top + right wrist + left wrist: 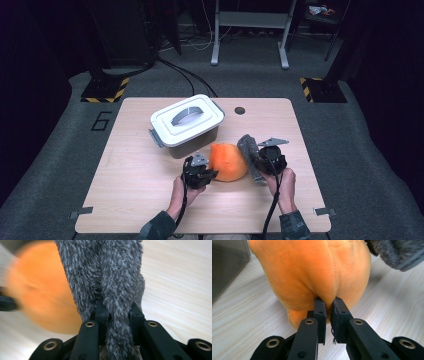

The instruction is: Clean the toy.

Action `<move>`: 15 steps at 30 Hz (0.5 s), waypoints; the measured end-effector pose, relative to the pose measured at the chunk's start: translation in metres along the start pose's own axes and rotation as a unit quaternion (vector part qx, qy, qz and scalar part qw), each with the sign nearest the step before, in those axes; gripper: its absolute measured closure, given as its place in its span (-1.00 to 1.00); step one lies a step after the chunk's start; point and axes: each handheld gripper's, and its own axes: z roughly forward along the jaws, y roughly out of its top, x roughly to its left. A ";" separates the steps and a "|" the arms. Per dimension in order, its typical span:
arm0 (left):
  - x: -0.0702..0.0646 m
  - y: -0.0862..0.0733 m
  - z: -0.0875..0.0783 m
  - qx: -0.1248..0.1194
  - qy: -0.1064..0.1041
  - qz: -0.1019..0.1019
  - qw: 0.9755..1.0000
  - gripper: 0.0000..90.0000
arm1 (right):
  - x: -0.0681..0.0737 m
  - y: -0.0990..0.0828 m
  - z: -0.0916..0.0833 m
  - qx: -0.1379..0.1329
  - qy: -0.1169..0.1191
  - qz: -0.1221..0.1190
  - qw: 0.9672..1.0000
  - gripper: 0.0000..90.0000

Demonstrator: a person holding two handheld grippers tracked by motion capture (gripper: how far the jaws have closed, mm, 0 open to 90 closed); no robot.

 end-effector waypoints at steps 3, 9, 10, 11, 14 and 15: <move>-0.001 0.000 0.000 -0.002 -0.001 -0.005 1.000 0.83 | 0.015 0.006 0.001 0.007 0.015 -0.020 1.000 0.67; 0.000 0.000 -0.001 -0.006 0.000 -0.005 1.000 0.71 | 0.024 0.004 0.018 0.023 0.005 -0.034 0.999 0.67; 0.000 0.000 -0.002 -0.008 0.001 -0.004 1.000 0.69 | 0.023 0.004 0.018 0.023 0.003 -0.031 0.999 0.67; 0.000 0.000 -0.003 -0.009 0.004 -0.003 1.000 0.66 | 0.022 0.004 0.018 0.026 0.002 -0.030 0.999 0.67; -0.001 0.000 -0.003 -0.011 0.010 -0.004 1.000 0.44 | 0.020 0.005 0.020 0.027 -0.001 -0.030 0.999 0.67; -0.001 0.000 -0.004 -0.010 0.015 -0.003 1.000 0.36 | 0.020 0.005 0.021 0.026 0.000 -0.028 0.999 0.67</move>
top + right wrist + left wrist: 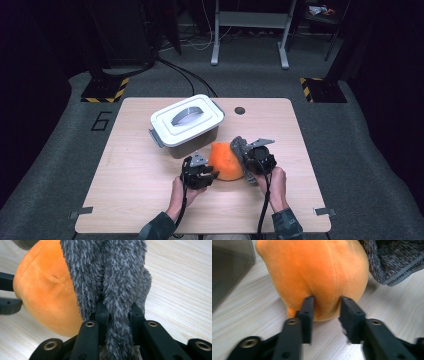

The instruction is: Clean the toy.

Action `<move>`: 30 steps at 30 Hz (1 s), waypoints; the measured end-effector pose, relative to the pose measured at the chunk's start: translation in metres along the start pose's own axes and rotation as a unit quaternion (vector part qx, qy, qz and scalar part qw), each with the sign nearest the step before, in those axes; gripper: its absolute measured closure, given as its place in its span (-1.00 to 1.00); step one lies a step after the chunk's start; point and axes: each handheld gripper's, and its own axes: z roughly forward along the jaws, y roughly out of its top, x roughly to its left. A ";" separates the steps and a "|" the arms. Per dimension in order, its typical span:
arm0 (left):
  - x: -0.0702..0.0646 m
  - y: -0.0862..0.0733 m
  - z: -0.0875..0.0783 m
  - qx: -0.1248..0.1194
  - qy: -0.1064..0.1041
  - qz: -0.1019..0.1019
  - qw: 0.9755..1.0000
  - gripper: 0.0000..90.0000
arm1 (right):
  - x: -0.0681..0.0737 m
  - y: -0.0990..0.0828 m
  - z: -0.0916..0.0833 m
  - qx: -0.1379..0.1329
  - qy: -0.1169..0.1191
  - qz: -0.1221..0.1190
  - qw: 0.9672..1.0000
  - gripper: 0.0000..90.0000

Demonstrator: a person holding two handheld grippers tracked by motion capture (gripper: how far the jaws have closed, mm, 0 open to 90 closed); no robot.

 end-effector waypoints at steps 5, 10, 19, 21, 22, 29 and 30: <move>-0.002 -0.002 0.001 0.005 0.021 0.011 1.000 0.06 | -0.002 0.002 0.004 -0.001 -0.004 0.000 1.000 0.67; -0.004 -0.002 0.002 0.003 0.037 0.018 0.999 -0.04 | -0.005 0.001 0.005 0.001 -0.004 0.004 1.000 0.67; -0.011 0.000 0.016 0.019 0.064 0.051 0.996 0.34 | -0.007 -0.001 0.005 -0.001 0.000 0.011 1.000 0.67; -0.012 0.000 0.017 0.021 0.061 0.055 0.996 0.51 | -0.007 -0.001 0.003 -0.003 0.002 0.010 1.000 0.67; -0.012 0.000 0.018 0.018 0.060 0.056 0.996 0.57 | -0.007 -0.002 0.002 -0.007 -0.002 0.009 1.000 0.67; -0.014 0.002 0.012 0.002 0.024 0.050 0.998 0.78 | -0.008 -0.002 -0.020 -0.042 -0.007 0.025 0.999 0.67; -0.014 0.003 0.010 0.000 0.019 0.049 0.999 0.78 | -0.008 -0.001 -0.022 -0.046 -0.007 0.019 0.999 0.67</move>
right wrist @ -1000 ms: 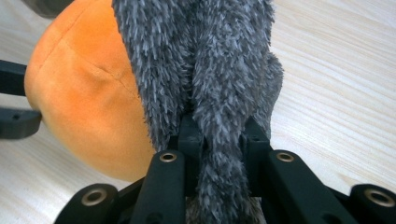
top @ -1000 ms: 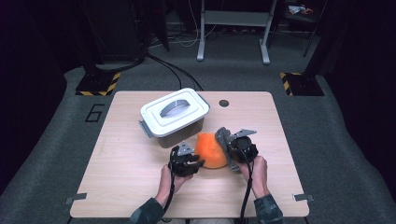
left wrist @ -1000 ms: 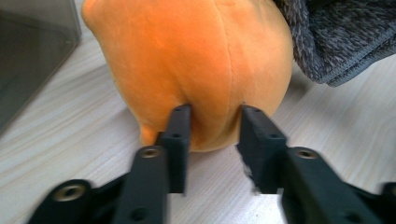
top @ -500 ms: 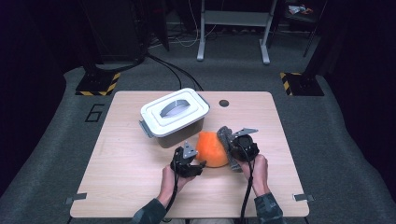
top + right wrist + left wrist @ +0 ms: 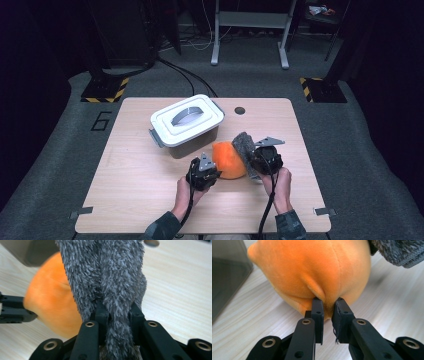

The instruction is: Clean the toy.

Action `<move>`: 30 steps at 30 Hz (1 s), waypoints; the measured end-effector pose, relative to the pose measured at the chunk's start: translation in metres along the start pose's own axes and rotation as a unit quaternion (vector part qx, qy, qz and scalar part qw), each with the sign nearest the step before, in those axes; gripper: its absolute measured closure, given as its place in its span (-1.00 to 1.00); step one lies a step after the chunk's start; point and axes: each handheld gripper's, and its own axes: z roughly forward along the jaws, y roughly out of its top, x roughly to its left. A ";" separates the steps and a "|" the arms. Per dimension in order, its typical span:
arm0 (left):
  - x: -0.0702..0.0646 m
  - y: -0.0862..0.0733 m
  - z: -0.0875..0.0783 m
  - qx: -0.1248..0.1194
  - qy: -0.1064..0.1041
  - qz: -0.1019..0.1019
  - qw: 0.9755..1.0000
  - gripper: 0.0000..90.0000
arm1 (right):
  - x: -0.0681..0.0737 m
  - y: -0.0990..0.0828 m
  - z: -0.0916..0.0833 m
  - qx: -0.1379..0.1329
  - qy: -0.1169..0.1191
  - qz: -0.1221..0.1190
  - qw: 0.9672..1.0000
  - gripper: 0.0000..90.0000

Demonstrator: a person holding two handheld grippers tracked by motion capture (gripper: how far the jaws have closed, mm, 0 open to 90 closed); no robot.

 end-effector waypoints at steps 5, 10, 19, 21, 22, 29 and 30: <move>-0.002 0.006 -0.010 -0.014 -0.029 -0.025 0.999 0.78 | 0.016 0.011 -0.015 -0.018 0.014 -0.023 0.999 0.67; -0.004 0.009 -0.013 -0.014 -0.043 -0.028 0.999 0.78 | 0.039 0.018 -0.012 -0.006 0.028 -0.054 0.998 0.66; -0.002 0.007 -0.010 -0.010 -0.044 -0.035 0.998 0.78 | 0.040 0.013 0.005 0.015 0.004 -0.065 0.998 0.67; -0.001 0.007 -0.010 -0.010 -0.045 -0.036 0.998 0.78 | 0.034 0.011 0.006 0.020 0.003 -0.057 0.998 0.67; -0.001 0.007 -0.010 -0.010 -0.045 -0.035 0.998 0.78 | 0.032 0.010 0.006 0.022 -0.001 -0.052 0.998 0.67; 0.001 0.005 -0.009 -0.012 -0.048 -0.051 0.997 0.78 | 0.000 -0.009 0.018 0.049 -0.031 -0.014 0.998 0.67; 0.001 0.005 -0.009 -0.011 -0.049 -0.050 0.997 0.78 | -0.004 -0.012 0.021 0.055 -0.029 -0.008 0.998 0.67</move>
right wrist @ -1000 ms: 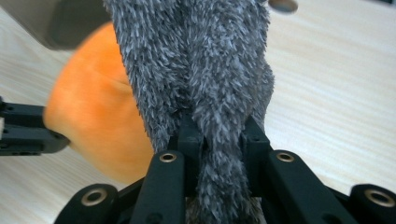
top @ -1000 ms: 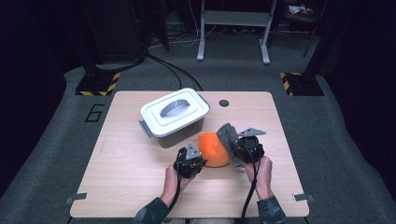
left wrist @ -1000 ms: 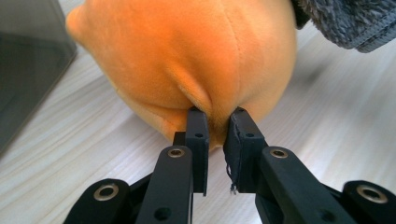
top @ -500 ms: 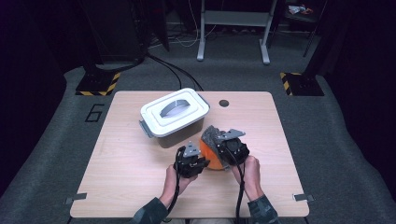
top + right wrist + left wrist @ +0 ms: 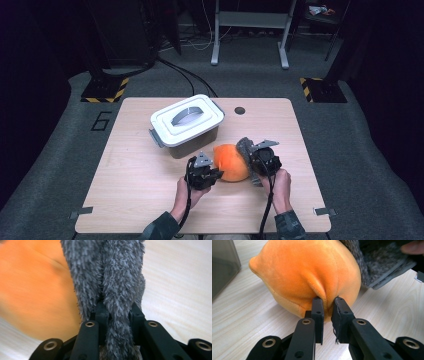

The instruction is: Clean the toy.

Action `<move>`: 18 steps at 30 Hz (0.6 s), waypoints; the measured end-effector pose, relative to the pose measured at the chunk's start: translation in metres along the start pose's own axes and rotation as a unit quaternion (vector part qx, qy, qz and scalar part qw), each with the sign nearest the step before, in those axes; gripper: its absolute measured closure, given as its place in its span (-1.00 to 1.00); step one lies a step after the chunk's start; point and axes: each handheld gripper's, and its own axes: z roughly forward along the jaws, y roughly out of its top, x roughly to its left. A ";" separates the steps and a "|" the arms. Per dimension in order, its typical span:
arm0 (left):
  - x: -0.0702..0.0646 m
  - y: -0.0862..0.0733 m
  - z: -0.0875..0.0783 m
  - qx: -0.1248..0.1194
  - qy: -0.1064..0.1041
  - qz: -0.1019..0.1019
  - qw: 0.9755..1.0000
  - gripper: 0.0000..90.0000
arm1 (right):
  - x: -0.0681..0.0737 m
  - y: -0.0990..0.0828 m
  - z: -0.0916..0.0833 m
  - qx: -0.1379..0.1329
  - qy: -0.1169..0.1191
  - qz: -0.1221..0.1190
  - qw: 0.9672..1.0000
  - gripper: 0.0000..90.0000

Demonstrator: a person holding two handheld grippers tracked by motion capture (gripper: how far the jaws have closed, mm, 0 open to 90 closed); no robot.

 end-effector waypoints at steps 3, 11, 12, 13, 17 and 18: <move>-0.001 0.000 0.000 -0.002 0.001 0.004 1.000 0.78 | -0.009 -0.005 0.007 0.006 0.017 0.018 1.000 0.66; 0.001 0.001 -0.001 -0.005 -0.005 0.005 1.000 0.78 | -0.003 0.007 -0.015 -0.017 0.008 0.004 1.000 0.66; 0.001 0.000 -0.001 -0.006 -0.005 0.005 1.000 0.78 | 0.000 0.009 -0.018 -0.023 0.010 0.002 1.000 0.66; 0.001 0.000 -0.001 -0.004 -0.004 0.008 1.000 0.78 | 0.006 0.012 -0.024 -0.031 0.013 -0.005 0.999 0.66; 0.000 0.000 -0.001 -0.006 -0.005 0.007 1.000 0.78 | 0.024 0.021 -0.032 -0.048 0.031 -0.031 0.998 0.66; 0.000 0.000 0.000 -0.009 -0.002 0.006 1.000 0.78 | 0.028 0.023 -0.032 -0.051 0.033 -0.037 0.997 0.66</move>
